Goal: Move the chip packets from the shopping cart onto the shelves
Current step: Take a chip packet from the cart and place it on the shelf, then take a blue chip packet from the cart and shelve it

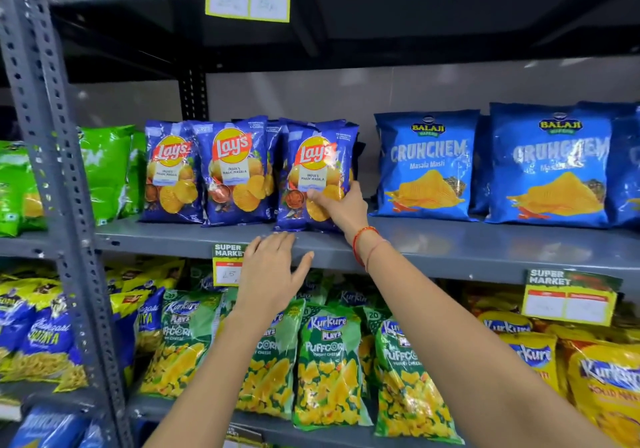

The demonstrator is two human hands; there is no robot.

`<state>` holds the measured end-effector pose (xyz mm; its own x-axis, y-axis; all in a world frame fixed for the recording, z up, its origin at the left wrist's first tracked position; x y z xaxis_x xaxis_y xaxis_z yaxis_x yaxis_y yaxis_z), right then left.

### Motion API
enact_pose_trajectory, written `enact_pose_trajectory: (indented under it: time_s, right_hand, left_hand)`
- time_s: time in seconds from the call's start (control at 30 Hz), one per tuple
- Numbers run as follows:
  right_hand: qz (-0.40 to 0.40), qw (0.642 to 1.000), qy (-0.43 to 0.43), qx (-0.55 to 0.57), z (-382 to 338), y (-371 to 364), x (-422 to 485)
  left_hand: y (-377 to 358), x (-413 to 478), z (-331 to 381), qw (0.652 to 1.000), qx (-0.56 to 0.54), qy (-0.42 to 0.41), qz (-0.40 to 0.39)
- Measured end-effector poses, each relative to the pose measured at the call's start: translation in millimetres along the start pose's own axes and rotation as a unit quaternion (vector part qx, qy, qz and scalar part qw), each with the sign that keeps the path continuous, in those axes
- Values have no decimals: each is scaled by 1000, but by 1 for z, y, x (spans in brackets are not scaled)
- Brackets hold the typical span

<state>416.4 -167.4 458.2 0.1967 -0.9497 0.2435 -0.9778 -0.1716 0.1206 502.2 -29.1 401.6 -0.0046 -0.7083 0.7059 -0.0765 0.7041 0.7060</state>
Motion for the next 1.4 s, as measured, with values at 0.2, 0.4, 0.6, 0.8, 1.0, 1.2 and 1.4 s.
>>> enact_pose_trajectory:
  time_s: [0.2,0.4,0.6,0.8,1.0,1.2,1.4]
  right_hand:
    - [61,995,80,-22,-7,52,-32]
    - [172,976,130,-4,20,165,-99]
    - [289,955,54,-36,95,292,-171]
    - [407,900,-121,-99,222,424,-256]
    - [449,824,-315,-142,354,506,-349]
    - [386,713,-584,-44,512,523,-454]
    - [405,646,-618,193,588,493,-469]
  left_hand:
    - [1,1,15,997,-57,9,59]
    - [-3,12,110,965,-194,-71,161]
    - [-40,-1,249,907,-351,-186,137]
    - [-119,-71,412,839,-464,-280,-52]
    - [-209,-162,527,769,-483,-280,-310]
    - [-295,-260,596,646,-390,-305,-580]
    - [-382,-284,639,659,-329,-253,-627]
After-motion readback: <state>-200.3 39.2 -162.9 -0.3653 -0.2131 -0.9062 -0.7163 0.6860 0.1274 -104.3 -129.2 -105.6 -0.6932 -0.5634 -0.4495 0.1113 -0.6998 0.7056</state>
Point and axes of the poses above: each hand's wrist, its own x-axis towards the middle knuckle, its own y-axis out of the back of the hand, z = x × y, the point moved 3 cm from there along x, towards the middle knuckle, and after that the axes turned 11 degrees about -y, right-handed, at the moved point
